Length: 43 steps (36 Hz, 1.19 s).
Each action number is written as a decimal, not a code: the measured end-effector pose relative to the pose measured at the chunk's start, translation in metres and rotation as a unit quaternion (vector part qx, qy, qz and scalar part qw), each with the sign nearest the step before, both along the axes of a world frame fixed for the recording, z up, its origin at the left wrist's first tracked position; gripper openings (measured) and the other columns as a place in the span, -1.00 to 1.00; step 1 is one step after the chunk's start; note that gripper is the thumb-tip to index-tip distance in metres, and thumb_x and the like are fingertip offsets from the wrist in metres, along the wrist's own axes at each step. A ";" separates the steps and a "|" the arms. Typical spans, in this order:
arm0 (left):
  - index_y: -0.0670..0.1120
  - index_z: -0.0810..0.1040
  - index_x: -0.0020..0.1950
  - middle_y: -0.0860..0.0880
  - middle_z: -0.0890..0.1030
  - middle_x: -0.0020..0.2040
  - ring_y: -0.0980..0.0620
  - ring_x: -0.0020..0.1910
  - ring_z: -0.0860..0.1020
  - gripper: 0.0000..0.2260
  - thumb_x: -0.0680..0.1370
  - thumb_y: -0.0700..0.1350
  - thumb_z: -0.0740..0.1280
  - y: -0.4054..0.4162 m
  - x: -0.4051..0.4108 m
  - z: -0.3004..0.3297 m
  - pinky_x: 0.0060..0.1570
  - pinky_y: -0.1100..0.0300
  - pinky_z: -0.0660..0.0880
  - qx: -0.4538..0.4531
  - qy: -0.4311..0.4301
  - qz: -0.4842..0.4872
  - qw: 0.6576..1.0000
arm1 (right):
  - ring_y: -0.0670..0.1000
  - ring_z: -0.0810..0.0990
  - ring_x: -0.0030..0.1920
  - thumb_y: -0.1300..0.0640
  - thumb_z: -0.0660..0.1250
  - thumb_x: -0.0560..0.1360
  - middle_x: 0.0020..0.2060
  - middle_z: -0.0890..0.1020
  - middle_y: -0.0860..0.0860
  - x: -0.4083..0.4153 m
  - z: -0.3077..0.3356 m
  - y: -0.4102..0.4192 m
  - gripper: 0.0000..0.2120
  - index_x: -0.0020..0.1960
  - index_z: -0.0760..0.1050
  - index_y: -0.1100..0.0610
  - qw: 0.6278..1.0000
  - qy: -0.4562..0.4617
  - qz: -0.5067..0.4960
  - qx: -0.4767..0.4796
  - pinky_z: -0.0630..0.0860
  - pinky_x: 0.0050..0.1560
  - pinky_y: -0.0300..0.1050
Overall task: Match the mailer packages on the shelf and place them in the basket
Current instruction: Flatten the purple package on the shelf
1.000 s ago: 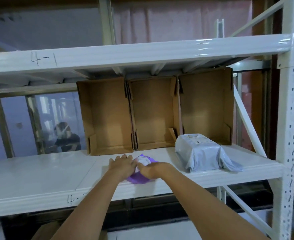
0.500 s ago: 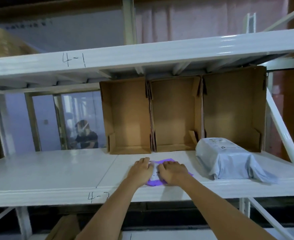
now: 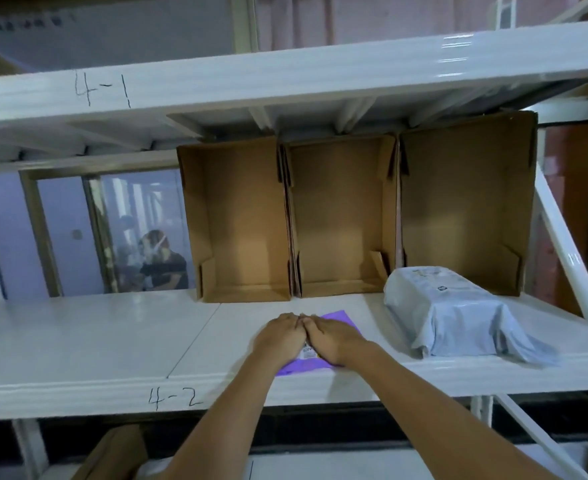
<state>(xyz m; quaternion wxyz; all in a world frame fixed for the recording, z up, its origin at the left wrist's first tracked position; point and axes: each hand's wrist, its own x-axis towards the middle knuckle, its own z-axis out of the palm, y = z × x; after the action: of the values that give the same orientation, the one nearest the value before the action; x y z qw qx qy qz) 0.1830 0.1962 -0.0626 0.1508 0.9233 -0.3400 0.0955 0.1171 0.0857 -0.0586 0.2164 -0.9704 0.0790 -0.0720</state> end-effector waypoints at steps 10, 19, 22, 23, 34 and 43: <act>-0.24 0.35 0.38 -0.22 0.46 0.27 -0.15 0.26 0.43 -0.67 0.62 -0.24 0.09 -0.001 0.011 -0.006 0.24 0.04 0.40 0.034 0.006 0.010 0.999 | 0.10 0.43 0.34 -0.07 -0.24 0.66 0.39 0.44 0.11 -0.001 0.000 0.003 -0.46 0.45 0.32 0.08 1.000 0.013 -0.015 -0.023 0.33 0.36 0.01; -0.09 0.35 0.37 -0.08 0.45 0.27 -0.07 0.27 0.42 -0.64 0.60 -0.06 0.02 -0.008 0.000 -0.009 0.20 0.02 0.38 0.084 -0.013 0.127 0.988 | 0.06 0.13 0.53 -0.32 -0.34 0.56 0.55 0.17 0.04 0.017 -0.013 -0.005 -0.27 0.57 0.09 0.03 0.990 0.054 -0.083 -0.102 0.06 0.51 0.02; -0.05 0.23 0.48 -0.07 0.40 0.36 -0.07 0.32 0.39 -0.57 0.61 -0.03 0.07 -0.007 0.002 -0.019 0.22 -0.01 0.38 0.084 -0.021 0.143 0.986 | 0.07 -0.03 0.57 -0.37 -0.34 0.53 0.58 -0.01 0.05 0.014 -0.013 -0.003 -0.21 0.59 -0.06 0.09 0.985 0.081 -0.118 -0.097 -0.09 0.53 0.00; -0.04 0.21 0.50 -0.07 0.39 0.37 -0.07 0.32 0.39 -0.57 0.62 -0.01 0.04 -0.006 -0.001 -0.019 0.22 0.00 0.37 0.081 -0.014 0.147 0.986 | 0.08 -0.05 0.57 -0.37 -0.33 0.54 0.58 -0.04 0.06 0.012 -0.011 -0.002 -0.21 0.59 -0.08 0.11 0.984 0.083 -0.124 -0.095 -0.11 0.53 -0.01; -0.04 -0.12 0.59 -0.02 -0.02 0.59 -0.04 0.54 0.11 -0.34 0.60 0.28 -0.07 0.033 -0.025 -0.006 0.49 0.01 0.03 0.072 0.097 0.049 0.992 | 0.08 -0.05 0.57 -0.29 -0.31 0.58 0.58 -0.02 0.07 0.005 -0.008 -0.001 -0.27 0.59 -0.08 0.13 0.985 0.077 -0.115 -0.100 -0.10 0.53 0.02; -0.07 -0.07 0.58 -0.05 0.10 0.56 -0.03 0.49 0.21 -0.16 0.50 0.32 0.22 0.041 -0.028 0.018 0.45 0.09 0.19 0.085 0.205 0.011 0.975 | 0.09 0.00 0.56 -0.32 -0.34 0.57 0.58 0.03 0.08 -0.004 -0.004 0.002 -0.23 0.59 -0.04 0.16 0.986 0.078 -0.111 -0.102 -0.06 0.53 0.03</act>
<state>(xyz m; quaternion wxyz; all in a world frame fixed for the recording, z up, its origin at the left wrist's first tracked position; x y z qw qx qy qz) 0.1554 0.2368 -0.0441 0.1371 0.9364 -0.2987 -0.1230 0.1130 0.0877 -0.0628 0.1003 -0.9753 0.1948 -0.0269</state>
